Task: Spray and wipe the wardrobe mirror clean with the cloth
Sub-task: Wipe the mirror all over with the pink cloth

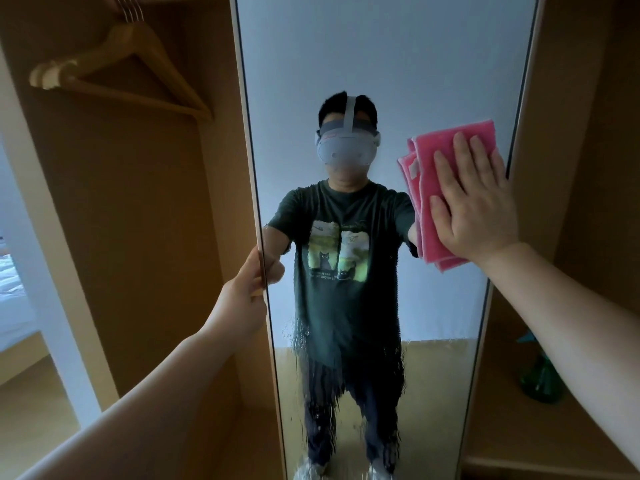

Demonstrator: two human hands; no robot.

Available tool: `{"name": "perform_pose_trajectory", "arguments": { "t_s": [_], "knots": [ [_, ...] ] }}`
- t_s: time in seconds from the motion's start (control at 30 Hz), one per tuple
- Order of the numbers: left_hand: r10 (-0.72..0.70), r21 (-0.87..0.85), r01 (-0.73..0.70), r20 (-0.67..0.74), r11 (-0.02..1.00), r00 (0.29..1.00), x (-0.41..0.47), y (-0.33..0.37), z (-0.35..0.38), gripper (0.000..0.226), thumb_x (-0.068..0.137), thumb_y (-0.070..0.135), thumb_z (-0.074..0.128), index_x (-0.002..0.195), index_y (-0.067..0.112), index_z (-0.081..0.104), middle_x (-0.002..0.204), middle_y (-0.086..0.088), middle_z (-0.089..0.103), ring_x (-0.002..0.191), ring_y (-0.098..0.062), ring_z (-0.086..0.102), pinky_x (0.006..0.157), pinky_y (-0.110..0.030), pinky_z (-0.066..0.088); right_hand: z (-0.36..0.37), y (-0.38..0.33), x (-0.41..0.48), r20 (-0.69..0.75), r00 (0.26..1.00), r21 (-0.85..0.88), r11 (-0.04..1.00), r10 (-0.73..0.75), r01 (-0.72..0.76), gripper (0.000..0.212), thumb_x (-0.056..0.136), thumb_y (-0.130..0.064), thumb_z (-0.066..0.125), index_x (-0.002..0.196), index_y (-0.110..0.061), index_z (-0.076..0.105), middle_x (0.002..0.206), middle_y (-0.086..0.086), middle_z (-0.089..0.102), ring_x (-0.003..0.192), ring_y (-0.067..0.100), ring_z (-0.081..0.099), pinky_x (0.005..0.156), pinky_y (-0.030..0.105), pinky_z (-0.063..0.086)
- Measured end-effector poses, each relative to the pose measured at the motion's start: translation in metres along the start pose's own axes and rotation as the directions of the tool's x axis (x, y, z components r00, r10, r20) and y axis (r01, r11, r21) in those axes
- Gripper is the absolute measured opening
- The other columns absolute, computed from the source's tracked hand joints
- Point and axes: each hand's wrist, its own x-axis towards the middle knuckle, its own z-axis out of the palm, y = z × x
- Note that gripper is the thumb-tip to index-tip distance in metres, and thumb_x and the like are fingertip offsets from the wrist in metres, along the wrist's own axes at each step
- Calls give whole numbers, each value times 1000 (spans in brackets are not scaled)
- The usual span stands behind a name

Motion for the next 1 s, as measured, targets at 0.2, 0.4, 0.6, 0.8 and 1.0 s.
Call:
{"name": "perform_pose_trajectory", "arguments": {
  "t_s": [0.2,0.4,0.6,0.8,1.0],
  "knots": [
    [11,-7,-11,-1,1000,1000,0,1,-1,71,80,-16,32,133,29,43,113,10,66,112,1,58,101,-37,46,4,-11,-21,-2,997,13,997,74,-74,62,102,-42,24,155,-11,15,160,21,17,148,38,11,121,47,0],
    [18,-26,-18,-2,999,1000,-2,2,1,70,79,-17,29,136,21,40,113,7,66,112,-3,59,103,-42,45,14,-25,-55,7,992,22,992,124,-124,62,102,-42,23,155,-13,11,160,19,13,149,34,5,121,49,2],
    [6,-11,-6,3,1000,1000,-4,6,1,75,75,-19,31,138,22,39,113,9,66,110,2,59,101,-36,46,23,-41,-102,26,994,34,994,102,-103,62,102,-41,23,155,-13,11,159,17,8,150,32,1,121,49,1],
    [4,-7,-4,4,1000,1000,-4,6,0,74,75,-17,30,137,23,39,113,7,66,111,1,59,102,-40,46,32,-50,-123,-2,992,59,990,128,-128,62,102,-41,23,156,-13,11,164,10,-2,150,32,2,121,49,0],
    [17,-28,-17,10,999,1000,-6,9,0,76,70,-19,30,132,24,41,112,8,66,110,1,59,100,-39,47,41,-65,-168,55,991,78,989,118,-122,65,100,-43,23,156,-12,11,163,14,2,149,37,6,120,51,2]
  ]
}}
